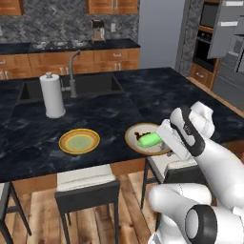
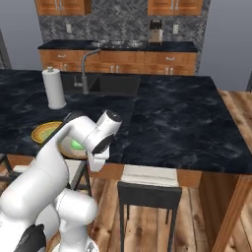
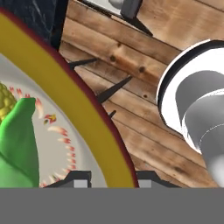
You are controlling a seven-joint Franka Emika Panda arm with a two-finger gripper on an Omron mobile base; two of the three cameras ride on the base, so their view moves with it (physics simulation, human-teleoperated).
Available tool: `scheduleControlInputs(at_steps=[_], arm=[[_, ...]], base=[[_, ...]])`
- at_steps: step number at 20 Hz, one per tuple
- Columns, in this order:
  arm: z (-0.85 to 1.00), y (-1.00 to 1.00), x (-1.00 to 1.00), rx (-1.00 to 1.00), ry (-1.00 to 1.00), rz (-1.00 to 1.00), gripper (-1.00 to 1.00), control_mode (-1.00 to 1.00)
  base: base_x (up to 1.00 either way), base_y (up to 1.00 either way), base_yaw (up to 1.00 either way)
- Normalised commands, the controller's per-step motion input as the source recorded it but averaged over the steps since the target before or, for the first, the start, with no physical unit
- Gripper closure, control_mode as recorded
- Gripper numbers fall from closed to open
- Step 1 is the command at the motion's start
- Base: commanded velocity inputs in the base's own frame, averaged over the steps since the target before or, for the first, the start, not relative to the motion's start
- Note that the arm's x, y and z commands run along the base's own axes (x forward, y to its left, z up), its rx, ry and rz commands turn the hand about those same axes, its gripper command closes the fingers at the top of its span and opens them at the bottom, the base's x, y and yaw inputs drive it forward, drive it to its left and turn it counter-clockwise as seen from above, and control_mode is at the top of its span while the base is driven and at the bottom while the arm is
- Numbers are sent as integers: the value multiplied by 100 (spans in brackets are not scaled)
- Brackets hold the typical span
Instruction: Pick the chicken drumstick and corn from their plates and place them in the bowl. Then put the bowl in the fridge.
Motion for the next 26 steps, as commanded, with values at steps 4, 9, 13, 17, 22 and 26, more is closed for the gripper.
scheduleControlInputs(at_steps=[4,9,13,17,22,26], arm=[[0,0,0,0,0,0,100,100],[0,0,0,0,0,0,100,100],[0,0,0,0,0,0,100,100],[0,0,0,0,0,0,100,100],[0,0,0,0,0,0,100,100],[0,0,0,0,0,0,100,100]], base=[[-20,-6,-65],[-2,-1,-78],[0,0,-90],[0,0,-92],[0,-2,-93],[20,-3,-71]])
